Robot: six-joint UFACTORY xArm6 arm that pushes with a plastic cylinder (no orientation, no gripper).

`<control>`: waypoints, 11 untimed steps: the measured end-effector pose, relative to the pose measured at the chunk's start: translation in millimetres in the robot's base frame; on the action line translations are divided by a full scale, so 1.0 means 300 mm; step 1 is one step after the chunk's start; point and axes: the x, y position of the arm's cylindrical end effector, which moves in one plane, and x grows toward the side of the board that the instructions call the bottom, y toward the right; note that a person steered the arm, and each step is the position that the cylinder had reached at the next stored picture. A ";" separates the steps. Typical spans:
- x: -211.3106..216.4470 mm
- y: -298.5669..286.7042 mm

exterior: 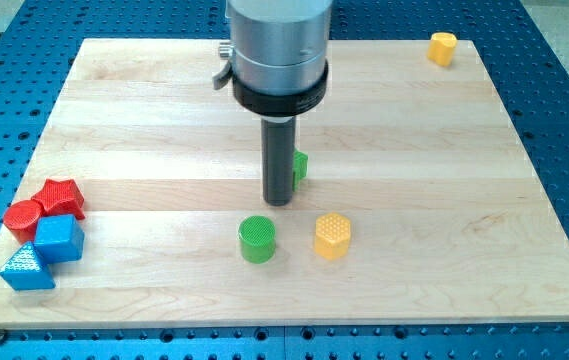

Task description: Place the green star diagonally left to heart

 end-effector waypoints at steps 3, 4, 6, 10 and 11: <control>-0.121 -0.050; -0.167 0.142; -0.151 0.333; -0.226 0.684; -0.369 0.647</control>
